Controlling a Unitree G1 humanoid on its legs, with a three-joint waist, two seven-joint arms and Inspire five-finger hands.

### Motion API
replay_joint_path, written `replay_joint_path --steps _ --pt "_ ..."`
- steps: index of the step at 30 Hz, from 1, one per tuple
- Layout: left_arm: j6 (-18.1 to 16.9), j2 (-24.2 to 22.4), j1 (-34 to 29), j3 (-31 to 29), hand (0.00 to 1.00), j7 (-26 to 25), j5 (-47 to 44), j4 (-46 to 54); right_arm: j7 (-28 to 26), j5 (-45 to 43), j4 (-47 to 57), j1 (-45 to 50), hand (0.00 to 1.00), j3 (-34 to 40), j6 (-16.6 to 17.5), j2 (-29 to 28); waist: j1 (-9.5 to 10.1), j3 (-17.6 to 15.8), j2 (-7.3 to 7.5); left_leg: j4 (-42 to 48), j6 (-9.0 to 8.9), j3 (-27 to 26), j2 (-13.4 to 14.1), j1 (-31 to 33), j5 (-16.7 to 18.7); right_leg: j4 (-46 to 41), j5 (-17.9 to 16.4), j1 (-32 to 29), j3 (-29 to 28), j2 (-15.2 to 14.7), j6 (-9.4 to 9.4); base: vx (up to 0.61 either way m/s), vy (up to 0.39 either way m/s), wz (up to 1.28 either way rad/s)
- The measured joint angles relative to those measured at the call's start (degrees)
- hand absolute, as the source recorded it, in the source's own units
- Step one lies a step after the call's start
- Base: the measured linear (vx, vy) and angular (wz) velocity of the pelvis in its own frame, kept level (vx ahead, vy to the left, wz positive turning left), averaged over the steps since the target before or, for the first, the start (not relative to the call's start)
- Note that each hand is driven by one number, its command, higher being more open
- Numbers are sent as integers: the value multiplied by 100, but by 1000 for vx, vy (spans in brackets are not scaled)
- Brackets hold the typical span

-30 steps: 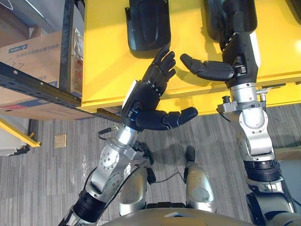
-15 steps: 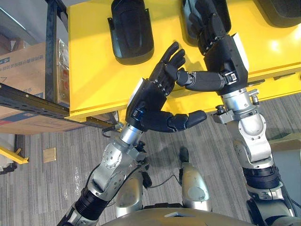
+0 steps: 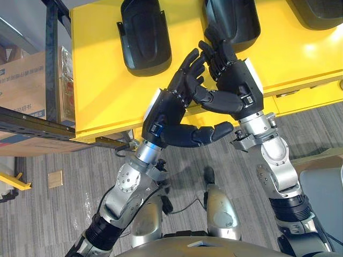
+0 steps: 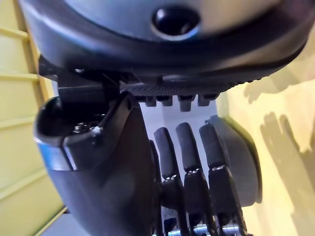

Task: Walk over and take three plastic housings, then place them on the shelf

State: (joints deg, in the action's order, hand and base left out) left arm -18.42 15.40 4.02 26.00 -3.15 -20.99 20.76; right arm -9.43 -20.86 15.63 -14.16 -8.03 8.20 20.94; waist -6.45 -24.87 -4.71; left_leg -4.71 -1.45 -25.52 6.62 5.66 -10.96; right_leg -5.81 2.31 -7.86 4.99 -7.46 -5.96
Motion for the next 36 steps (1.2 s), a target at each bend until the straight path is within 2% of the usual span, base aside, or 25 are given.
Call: replay_joint_path --steps 4,6,9,16,25,36 --pt "-116 -374 -40 -662 100 -1351 949 1 164 23 -264 36 100 -134 -18 -184 53 -19 29 -1 -7 144 -1 10 0 -3 -38 78 157 -7 40 28 -18 17" --pt "-263 -426 -56 -953 100 -1750 1201 13 247 23 -263 39 100 -146 -17 -247 91 -31 49 -1 -13 217 1 23 4 -14 -61 100 224 -10 51 19 -13 17" --pt "-316 -427 -80 -1229 100 -2053 1437 71 394 23 -266 29 100 -135 -17 -316 183 -42 68 0 -21 298 -6 74 6 -22 -71 97 306 -21 61 20 -11 16" --pt "-321 -430 -232 -1376 100 -1991 1484 238 691 27 -461 -46 100 -114 -15 -545 265 -72 106 0 -14 360 -28 93 -5 -71 -103 96 374 -49 76 11 -1 5" --pt "-321 -574 -231 -1330 100 -1770 1484 239 1267 256 -465 -46 100 92 -11 -692 166 -75 100 0 -27 378 -18 85 -17 -127 -139 89 392 -45 96 0 0 0" --pt "-321 -659 -228 -1227 100 -1689 1479 242 1882 490 -647 -62 100 307 22 -805 162 -98 56 -1 -36 387 -17 65 -20 -226 -199 72 396 -52 96 3 -1 0"
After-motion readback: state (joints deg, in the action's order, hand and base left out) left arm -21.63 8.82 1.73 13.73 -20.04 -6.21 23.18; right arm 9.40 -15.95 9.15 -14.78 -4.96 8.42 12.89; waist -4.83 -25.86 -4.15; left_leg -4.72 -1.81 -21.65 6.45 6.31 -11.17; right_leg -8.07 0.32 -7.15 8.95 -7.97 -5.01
